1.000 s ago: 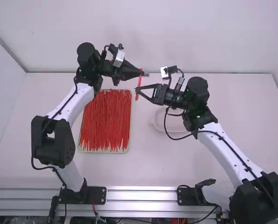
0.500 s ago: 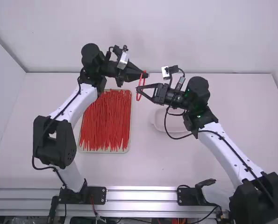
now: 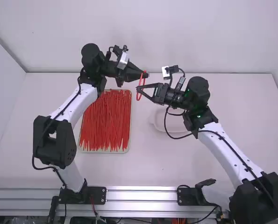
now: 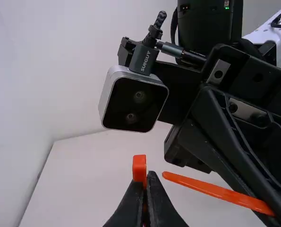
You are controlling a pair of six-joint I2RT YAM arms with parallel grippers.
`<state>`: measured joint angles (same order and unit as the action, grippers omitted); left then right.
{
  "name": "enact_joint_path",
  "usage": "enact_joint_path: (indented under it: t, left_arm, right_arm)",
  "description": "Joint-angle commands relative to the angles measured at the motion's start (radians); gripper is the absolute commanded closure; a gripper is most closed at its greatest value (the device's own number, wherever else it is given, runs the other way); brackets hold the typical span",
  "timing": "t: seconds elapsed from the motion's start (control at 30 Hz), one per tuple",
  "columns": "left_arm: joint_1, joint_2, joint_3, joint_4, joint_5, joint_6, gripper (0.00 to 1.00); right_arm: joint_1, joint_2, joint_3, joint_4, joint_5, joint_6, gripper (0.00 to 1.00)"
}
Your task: Fasten the cable tie
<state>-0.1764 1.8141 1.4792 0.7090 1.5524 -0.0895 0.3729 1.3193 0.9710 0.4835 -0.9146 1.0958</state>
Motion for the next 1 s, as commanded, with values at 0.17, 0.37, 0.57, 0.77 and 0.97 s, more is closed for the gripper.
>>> enact_joint_path:
  t: [0.17,0.37,0.57,0.77,0.97]
  left_arm:
    - [0.014,-0.001,-0.003,0.006,0.014,0.001,0.98]
    - [0.017,-0.001,-0.003,0.004,0.014,0.001,0.98]
    - [0.016,-0.001,-0.003,0.003,0.014,0.0,0.98]
    - [0.013,-0.001,-0.003,0.0,0.014,0.001,0.98]
    - [0.012,-0.001,-0.003,0.015,0.013,0.001,0.98]
  right_arm:
    - [0.004,0.001,-0.008,0.008,-0.005,0.0,1.0]
    - [-0.021,0.001,-0.008,0.005,-0.006,0.0,1.0]
    - [-0.02,0.001,-0.008,0.006,-0.005,0.0,1.0]
    - [-0.021,0.001,-0.008,0.006,-0.004,0.0,1.0]
    - [-0.021,0.001,-0.008,0.006,-0.002,0.0,1.0]
